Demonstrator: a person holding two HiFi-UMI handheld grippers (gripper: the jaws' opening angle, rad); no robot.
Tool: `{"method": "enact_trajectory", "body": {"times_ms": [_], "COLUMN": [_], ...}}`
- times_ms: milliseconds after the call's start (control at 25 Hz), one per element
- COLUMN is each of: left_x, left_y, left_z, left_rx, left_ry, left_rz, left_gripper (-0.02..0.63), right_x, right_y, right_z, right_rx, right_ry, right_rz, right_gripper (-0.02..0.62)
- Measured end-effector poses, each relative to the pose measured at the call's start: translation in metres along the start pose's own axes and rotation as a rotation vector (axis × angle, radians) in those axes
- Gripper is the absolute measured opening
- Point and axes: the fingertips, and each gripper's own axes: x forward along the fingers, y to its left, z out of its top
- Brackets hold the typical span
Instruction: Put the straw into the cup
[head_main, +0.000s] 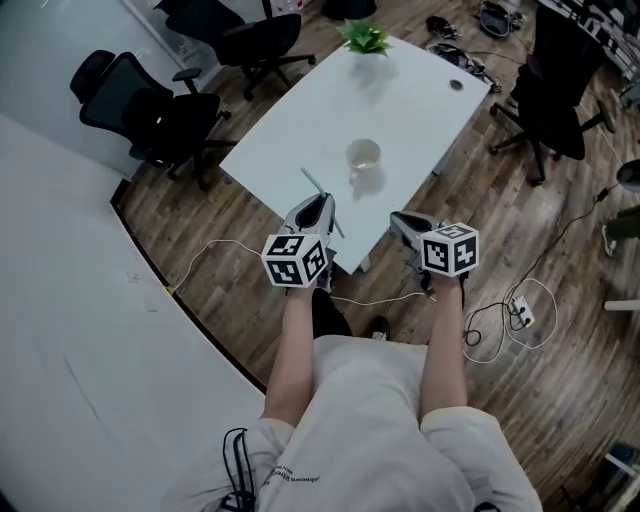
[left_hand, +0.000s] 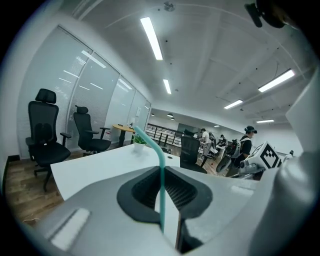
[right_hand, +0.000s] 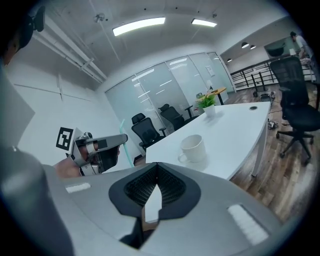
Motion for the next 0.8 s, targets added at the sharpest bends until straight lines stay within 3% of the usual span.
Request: {"method": "enact_trajectory", "body": {"times_ms": [440,800], "left_x": [0.084,0.138], "left_y": [0.027,0.036], "left_z": [0.034,0.045], "left_rx": [-0.012,0.013], "left_ry": [0.033,0.075], "left_rz": [-0.14,-0.242], "left_gripper": [0.025,0.025], "right_x": [0.036,0.041], "right_y": [-0.038,-0.079], "right_z": [0.036,0.062], "right_rx": [0.01,0.095], "right_ry": [-0.019,-0.075], "right_rz": [-0.179,-0.354], "right_gripper": [0.026,0.026]}}
